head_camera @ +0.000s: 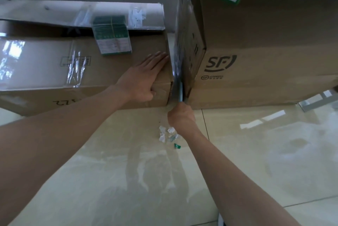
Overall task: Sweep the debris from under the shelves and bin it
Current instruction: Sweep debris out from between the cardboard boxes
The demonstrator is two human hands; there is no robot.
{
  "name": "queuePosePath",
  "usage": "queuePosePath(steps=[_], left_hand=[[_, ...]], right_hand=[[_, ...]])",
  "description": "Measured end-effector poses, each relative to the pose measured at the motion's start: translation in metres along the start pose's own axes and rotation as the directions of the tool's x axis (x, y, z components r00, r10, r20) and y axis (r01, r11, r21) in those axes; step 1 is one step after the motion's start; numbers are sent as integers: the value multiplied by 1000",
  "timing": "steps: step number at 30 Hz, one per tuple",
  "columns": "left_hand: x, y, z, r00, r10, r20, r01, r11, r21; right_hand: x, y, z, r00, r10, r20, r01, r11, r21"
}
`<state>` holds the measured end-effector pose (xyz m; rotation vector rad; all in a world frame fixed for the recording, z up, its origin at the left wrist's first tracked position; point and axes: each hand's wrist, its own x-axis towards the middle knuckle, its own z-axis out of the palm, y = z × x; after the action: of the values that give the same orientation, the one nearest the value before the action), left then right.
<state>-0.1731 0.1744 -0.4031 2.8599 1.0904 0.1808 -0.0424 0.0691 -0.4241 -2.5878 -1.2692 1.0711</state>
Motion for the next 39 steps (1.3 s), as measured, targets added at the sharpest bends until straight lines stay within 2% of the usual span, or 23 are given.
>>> queuePosePath(steps=[5, 7, 11, 13, 16, 20, 23, 25, 28, 35, 39], left_hand=[[0, 1, -1, 1000, 3, -7, -3, 1000, 20], [0, 0, -1, 1000, -3, -4, 3, 1000, 16], [1, 0, 0, 1000, 1, -2, -1, 1000, 13], [1, -1, 0, 1000, 2, -5, -2, 1000, 11], [0, -1, 1, 1000, -6, -7, 6, 1000, -2], [1, 0, 2, 1000, -13, -17, 13, 1000, 1], [1, 0, 1, 1000, -17, -23, 17, 1000, 4], [1, 1, 2, 1000, -17, -17, 17, 1000, 1], [2, -1, 2, 1000, -20, -14, 20, 1000, 3], [1, 0, 1, 1000, -19, -11, 19, 1000, 3], [1, 0, 0, 1000, -23, 4, 23, 1000, 1]], right_hand=[[-14, 4, -19, 990, 70, 123, -73, 997, 13], [-17, -4, -28, 996, 24, 84, -25, 1000, 13], [-8, -22, -27, 996, -49, -70, 58, 991, 124], [-2, -24, -20, 994, -53, -94, 67, 986, 155], [2, -15, -18, 999, -3, 34, -3, 987, 158], [-10, 9, -31, 964, 115, 238, -133, 989, 62], [-24, 20, -38, 951, 122, 285, -112, 992, -49], [-31, 21, -46, 947, 86, 308, -74, 996, -49], [-35, 15, -56, 963, 21, 267, -33, 999, 42], [-17, 5, -29, 999, -54, 5, 54, 995, 90], [-18, 19, -19, 998, -31, 51, 28, 998, 60]])
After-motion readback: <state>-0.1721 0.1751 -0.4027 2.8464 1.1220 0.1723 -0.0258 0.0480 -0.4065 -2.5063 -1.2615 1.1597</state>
